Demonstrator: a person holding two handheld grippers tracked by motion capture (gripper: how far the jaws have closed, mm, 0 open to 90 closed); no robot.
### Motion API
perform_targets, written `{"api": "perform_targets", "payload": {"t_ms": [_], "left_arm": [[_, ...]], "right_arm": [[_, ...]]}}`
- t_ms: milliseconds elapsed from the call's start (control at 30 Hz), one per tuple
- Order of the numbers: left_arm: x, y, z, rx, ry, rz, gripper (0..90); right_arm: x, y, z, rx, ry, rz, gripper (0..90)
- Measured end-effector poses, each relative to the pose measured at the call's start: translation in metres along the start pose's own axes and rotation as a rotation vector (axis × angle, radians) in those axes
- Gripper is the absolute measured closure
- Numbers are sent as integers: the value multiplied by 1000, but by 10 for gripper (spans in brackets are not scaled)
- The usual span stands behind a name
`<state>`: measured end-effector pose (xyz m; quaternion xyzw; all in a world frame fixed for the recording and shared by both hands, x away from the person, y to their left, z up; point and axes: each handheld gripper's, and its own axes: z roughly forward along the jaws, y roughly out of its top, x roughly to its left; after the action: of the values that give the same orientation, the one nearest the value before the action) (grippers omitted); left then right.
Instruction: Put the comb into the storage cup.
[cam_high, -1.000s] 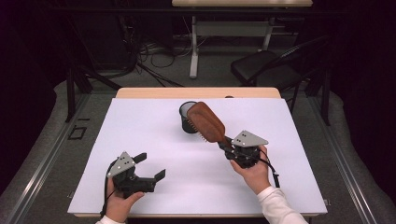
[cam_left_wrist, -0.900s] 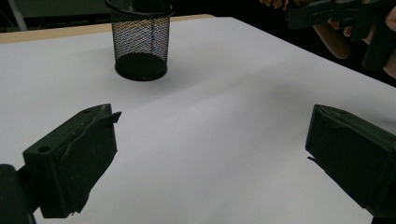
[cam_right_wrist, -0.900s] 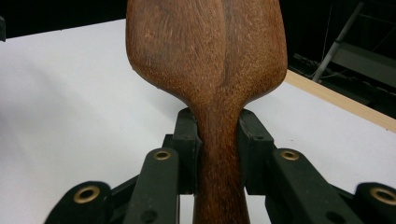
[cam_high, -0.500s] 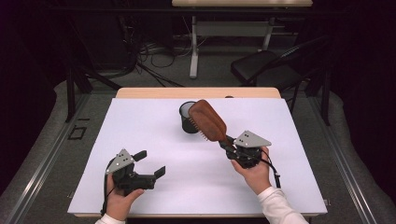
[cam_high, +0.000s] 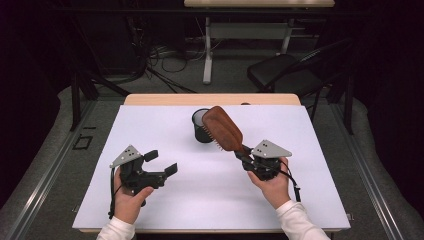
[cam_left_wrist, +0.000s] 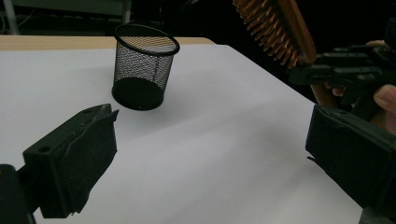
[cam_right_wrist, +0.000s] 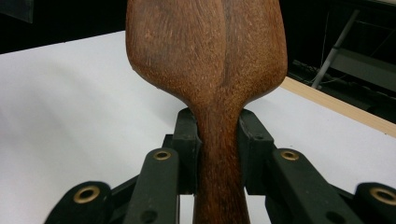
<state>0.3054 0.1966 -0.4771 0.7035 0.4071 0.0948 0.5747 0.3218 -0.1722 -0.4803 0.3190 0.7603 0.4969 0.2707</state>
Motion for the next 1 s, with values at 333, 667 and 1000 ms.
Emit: {"api": "perform_targets", "payload": {"t_ms": [333, 667, 1000], "left_arm": [[1, 17, 10, 35, -4, -13, 19], [-5, 30, 21, 79, -22, -4, 19], [-7, 42, 31, 108, -38, -17, 19]], "right_arm": [[0, 0, -1, -8, -2, -2, 720], [0, 1, -2, -12, -8, -3, 720], [1, 1, -2, -17, -6, -5, 720]]}}
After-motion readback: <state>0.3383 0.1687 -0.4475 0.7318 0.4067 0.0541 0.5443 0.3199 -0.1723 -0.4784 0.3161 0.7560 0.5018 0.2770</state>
